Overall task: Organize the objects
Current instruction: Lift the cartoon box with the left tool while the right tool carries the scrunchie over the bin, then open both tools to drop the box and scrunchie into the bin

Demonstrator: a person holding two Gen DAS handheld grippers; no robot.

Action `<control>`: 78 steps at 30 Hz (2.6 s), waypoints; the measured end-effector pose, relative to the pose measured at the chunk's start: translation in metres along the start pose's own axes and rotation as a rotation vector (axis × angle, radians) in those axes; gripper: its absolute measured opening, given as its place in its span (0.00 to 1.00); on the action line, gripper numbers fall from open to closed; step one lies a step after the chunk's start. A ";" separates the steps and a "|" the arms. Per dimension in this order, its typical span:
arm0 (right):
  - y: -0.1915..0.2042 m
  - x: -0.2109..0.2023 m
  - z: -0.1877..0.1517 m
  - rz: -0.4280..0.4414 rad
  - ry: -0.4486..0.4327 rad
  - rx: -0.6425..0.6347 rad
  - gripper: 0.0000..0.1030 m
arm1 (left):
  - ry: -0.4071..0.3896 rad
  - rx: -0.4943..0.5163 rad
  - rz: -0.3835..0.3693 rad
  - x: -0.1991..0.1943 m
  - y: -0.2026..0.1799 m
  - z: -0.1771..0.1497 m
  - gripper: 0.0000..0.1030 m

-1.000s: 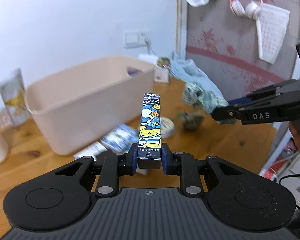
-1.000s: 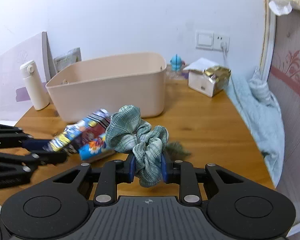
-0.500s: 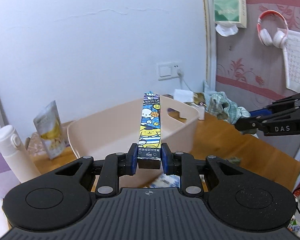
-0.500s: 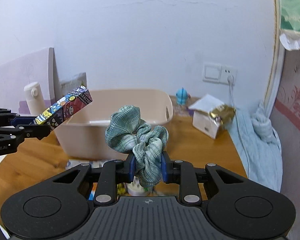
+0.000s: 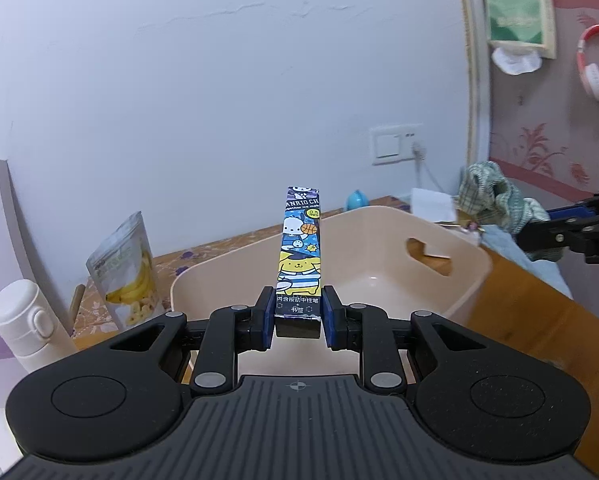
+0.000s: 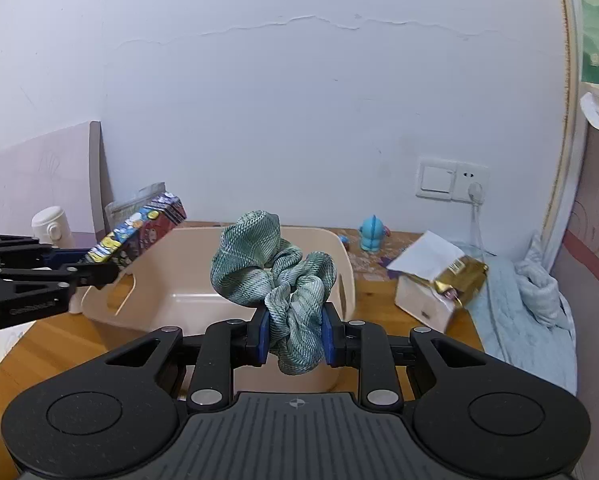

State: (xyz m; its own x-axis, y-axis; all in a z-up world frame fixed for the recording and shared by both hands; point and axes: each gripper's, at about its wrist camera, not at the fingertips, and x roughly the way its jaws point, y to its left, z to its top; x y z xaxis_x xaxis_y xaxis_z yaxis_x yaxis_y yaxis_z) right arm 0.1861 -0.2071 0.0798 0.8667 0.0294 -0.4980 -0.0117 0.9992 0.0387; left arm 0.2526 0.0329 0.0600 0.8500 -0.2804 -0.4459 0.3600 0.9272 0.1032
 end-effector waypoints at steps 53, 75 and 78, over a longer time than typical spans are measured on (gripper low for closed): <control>-0.005 0.081 0.011 0.054 0.145 -0.030 0.94 | 0.231 -0.112 0.170 0.056 0.000 0.014 0.88; -0.029 0.004 -0.019 0.049 0.106 -0.042 1.00 | 0.209 -0.167 0.177 -0.018 -0.031 -0.008 0.89; -0.035 0.001 -0.028 0.042 0.120 -0.043 1.00 | 0.227 -0.162 0.174 -0.020 -0.035 -0.018 0.89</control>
State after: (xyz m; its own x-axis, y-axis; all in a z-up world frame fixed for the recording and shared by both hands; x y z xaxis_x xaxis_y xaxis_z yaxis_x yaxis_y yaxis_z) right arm 0.1736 -0.2414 0.0537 0.7988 0.0717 -0.5972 -0.0704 0.9972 0.0257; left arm 0.2163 0.0101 0.0494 0.7796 -0.0683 -0.6225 0.1350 0.9890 0.0606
